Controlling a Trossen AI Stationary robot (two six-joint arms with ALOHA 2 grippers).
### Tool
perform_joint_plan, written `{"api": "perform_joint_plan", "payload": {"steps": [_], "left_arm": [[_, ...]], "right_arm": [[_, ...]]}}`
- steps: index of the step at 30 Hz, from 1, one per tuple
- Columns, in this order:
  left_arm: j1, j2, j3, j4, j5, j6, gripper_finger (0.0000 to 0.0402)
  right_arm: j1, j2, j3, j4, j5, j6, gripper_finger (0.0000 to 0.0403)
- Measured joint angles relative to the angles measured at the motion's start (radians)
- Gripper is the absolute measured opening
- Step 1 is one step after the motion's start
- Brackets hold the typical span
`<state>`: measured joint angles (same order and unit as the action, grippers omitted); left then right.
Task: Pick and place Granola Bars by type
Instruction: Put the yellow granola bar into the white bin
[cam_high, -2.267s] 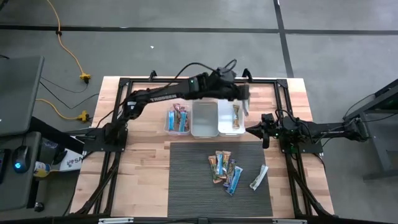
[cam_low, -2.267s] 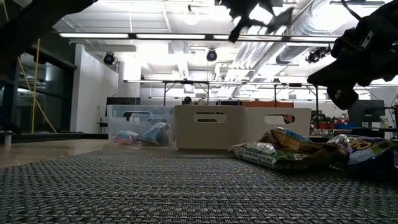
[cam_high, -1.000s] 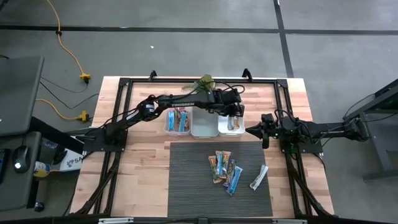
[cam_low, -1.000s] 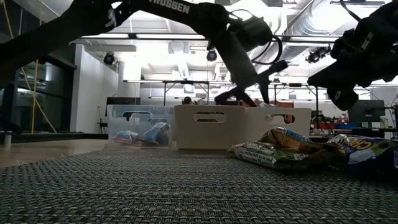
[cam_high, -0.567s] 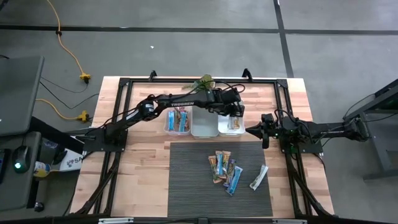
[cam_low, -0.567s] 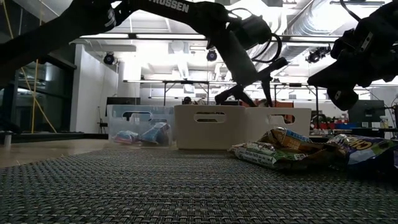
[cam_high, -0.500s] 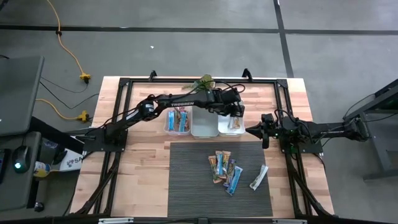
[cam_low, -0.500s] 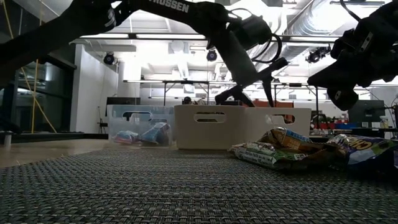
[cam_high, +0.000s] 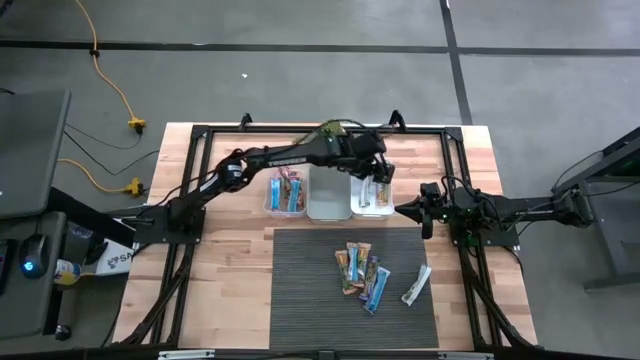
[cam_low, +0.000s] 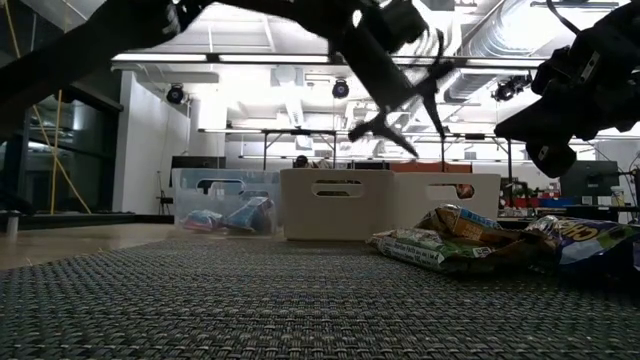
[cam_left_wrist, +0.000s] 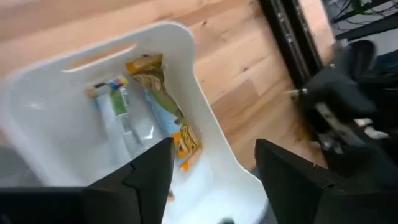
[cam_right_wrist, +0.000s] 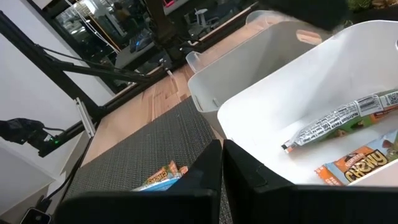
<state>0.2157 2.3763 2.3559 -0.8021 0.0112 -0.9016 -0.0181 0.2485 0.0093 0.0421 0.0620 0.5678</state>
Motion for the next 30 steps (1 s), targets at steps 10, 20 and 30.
{"api": "perform_joint_plan", "payload": {"steps": [10,20,30], "left_arm": [[-0.089,-0.219,0.000,-0.212,-0.234,-0.029,0.0221],[-0.290,-0.312,0.000,-0.542,-0.395,-0.309,0.0221],[-0.408,-0.221,0.000,-0.524,-0.342,-0.477,0.0221]], "right_arm": [[0.000,0.001,0.000,0.000,-0.001,0.000,0.0000],[0.000,0.008,0.000,0.000,-0.002,0.000,0.0000],[0.000,0.006,0.000,0.000,-0.002,0.000,0.0000]]}}
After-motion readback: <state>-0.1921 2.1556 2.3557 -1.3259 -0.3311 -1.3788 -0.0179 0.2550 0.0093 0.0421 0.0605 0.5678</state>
